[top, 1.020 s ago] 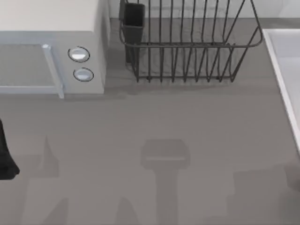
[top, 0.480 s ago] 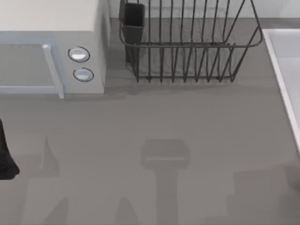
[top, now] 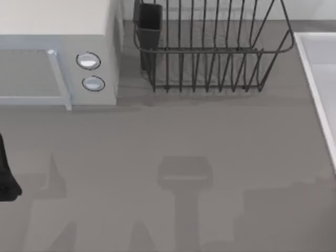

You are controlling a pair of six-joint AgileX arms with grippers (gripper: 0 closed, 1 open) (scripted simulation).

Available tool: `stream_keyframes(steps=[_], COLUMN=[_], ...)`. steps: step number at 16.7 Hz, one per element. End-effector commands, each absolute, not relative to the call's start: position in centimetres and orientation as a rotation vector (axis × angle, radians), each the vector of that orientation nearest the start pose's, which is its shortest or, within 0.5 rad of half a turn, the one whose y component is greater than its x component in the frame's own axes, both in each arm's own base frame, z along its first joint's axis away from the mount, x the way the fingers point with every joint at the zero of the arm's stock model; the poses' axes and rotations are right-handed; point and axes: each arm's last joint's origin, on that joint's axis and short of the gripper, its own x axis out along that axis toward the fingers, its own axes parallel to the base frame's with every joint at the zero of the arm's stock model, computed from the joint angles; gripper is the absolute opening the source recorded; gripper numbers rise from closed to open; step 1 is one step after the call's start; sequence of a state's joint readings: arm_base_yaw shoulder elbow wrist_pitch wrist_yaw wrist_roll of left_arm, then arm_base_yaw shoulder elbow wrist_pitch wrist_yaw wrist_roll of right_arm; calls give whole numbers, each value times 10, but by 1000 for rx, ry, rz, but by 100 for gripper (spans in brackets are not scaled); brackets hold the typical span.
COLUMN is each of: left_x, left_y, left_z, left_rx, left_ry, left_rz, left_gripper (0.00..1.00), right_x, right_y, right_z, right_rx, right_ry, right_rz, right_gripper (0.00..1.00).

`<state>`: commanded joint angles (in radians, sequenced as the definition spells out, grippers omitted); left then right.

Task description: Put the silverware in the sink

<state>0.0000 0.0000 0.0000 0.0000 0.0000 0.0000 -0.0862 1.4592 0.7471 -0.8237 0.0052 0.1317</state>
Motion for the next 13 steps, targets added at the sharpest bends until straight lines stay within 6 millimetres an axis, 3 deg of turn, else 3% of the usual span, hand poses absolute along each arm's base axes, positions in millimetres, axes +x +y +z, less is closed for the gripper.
stream_keyframes(steps=[6, 13], left_x=[106, 106], left_y=[-1, -1], left_z=[160, 160], left_rx=[0, 0], left_ry=[0, 0], left_rz=[0, 0], left_gripper=[100, 100], right_x=[218, 219], right_y=[-18, -18], right_z=[208, 214], right_rx=[167, 169], right_ry=[1533, 1533], right_rz=[-174, -174], right_gripper=[0, 0])
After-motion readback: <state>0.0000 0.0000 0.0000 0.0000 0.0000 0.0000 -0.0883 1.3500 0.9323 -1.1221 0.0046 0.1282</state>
